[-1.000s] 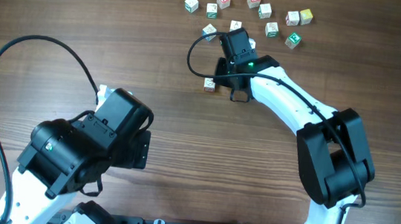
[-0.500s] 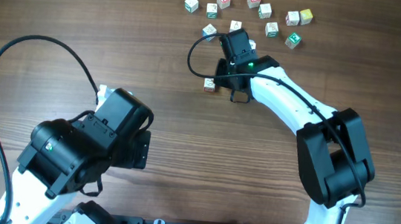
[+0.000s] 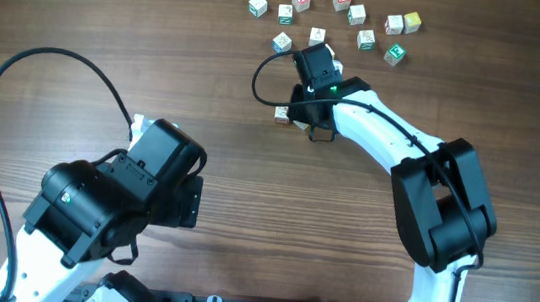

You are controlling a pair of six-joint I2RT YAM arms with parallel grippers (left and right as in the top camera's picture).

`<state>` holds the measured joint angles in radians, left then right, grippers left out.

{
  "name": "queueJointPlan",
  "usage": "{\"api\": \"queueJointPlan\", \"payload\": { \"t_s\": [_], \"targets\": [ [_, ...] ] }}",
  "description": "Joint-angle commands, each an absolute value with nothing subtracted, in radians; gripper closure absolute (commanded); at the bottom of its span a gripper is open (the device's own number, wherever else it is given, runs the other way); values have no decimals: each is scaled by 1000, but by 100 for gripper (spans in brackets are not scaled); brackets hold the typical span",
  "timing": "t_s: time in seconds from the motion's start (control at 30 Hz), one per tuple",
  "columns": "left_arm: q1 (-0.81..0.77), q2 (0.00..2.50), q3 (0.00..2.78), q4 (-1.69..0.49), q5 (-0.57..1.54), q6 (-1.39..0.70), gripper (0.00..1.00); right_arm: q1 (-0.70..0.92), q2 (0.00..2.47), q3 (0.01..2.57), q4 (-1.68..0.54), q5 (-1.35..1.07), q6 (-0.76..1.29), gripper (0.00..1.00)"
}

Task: Form a horizontal line
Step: 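Lower the block beside the baseball block's right side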

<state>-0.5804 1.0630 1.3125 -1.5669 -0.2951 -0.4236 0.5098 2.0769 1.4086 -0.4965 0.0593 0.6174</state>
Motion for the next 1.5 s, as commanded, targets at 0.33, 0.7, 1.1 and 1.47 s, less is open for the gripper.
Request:
{"api": "queueJointPlan", "payload": {
  "t_s": [0.33, 0.7, 1.1, 1.47],
  "targets": [
    [-577, 1063, 1307, -1565, -311, -422, 0, 477, 2094, 1482, -488, 56, 627, 56],
    [-577, 1063, 1307, -1564, -311, -422, 0, 430, 2077, 1561, -678, 55, 630, 73],
    [-577, 1063, 1307, -1565, -311, -422, 0, 443, 2078, 1523, -860, 44, 740, 91],
    [-577, 1063, 1307, -1565, -311, -422, 0, 458, 2078, 1387, -702, 44, 815, 95]
  ]
}}
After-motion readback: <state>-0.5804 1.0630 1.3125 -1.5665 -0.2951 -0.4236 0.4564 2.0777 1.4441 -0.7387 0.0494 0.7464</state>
